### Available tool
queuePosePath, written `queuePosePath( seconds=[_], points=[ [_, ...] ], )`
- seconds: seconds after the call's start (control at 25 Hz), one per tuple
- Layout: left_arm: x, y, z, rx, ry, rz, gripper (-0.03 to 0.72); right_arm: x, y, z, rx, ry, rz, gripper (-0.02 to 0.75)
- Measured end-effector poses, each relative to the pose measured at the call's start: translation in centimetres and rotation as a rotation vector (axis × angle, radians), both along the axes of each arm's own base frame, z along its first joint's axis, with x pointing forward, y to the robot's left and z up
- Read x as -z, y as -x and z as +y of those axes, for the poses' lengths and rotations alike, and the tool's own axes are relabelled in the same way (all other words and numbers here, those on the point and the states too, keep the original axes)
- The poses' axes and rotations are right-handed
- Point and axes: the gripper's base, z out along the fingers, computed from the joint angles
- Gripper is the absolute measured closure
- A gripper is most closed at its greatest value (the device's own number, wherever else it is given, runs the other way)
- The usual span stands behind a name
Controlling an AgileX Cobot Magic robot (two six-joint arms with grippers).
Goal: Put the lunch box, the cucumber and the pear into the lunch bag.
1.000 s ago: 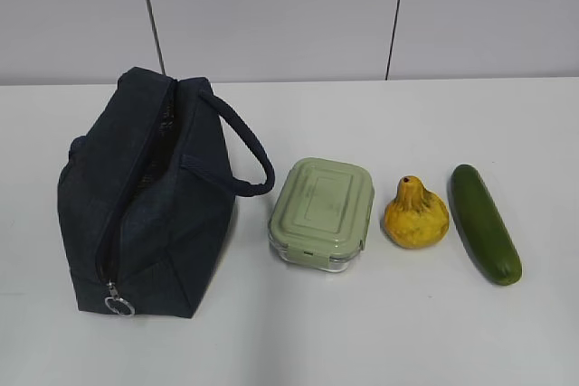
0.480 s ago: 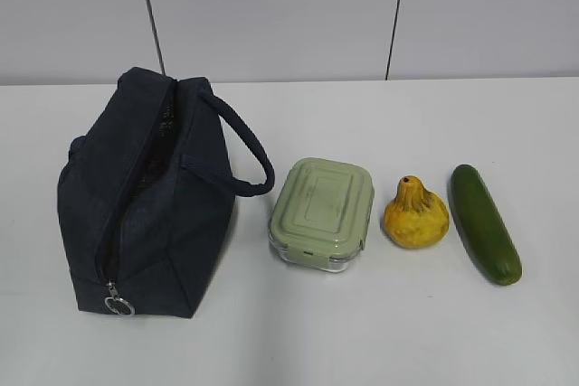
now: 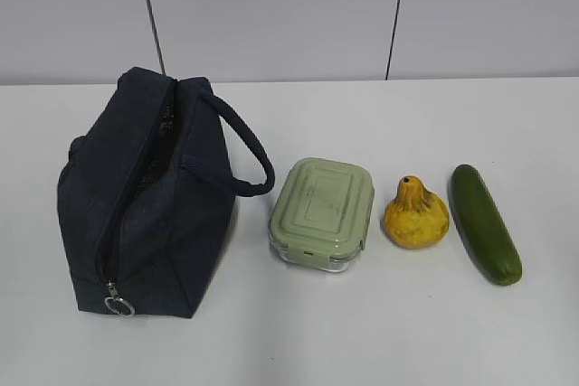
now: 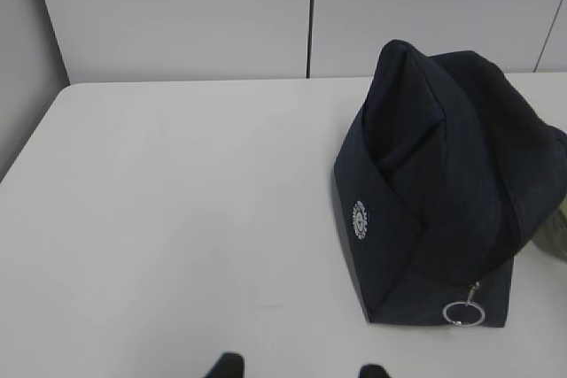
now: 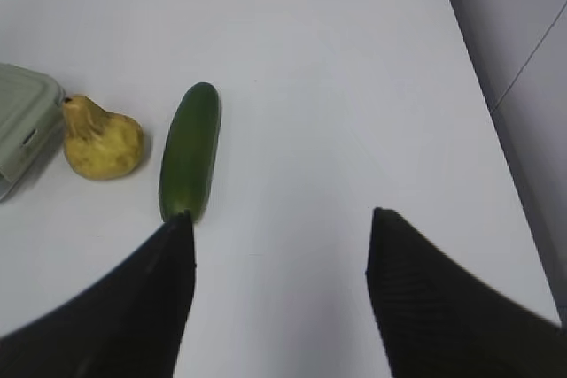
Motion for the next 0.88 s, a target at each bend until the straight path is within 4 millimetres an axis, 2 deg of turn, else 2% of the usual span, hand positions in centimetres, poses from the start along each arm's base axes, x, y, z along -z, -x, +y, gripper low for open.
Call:
queuePosePath(
  seconds=[0.32, 0.48, 0.52, 0.56, 0.6, 0.64, 0.88],
  points=[
    [0.0, 0.0, 0.0, 0.0, 0.0, 0.0, 0.446, -0.9, -6.7, 1.2, 0.021, 0.069, 0.202, 0.262],
    [0.0, 0.0, 0.0, 0.0, 0.0, 0.0, 0.446, -0.5, -10.2, 1.6, 0.059, 0.095, 0.293, 0.262],
    [0.0, 0.0, 0.0, 0.0, 0.0, 0.0, 0.446, -0.5, -10.2, 1.6, 0.059, 0.095, 0.293, 0.262],
    [0.0, 0.0, 0.0, 0.0, 0.0, 0.0, 0.446, -0.3, -11.9, 1.8, 0.073, 0.125, 0.334, 0.262],
    [0.0, 0.0, 0.0, 0.0, 0.0, 0.0, 0.446, -0.3, -12.1, 1.8, 0.076, 0.132, 0.337, 0.262],
    [0.0, 0.0, 0.0, 0.0, 0.0, 0.0, 0.446, 0.0, -13.5, 1.9, 0.082, 0.159, 0.37, 0.262],
    [0.0, 0.0, 0.0, 0.0, 0.0, 0.0, 0.446, 0.8, -17.7, 2.5, 0.104, 0.218, 0.452, 0.262]
  ],
)
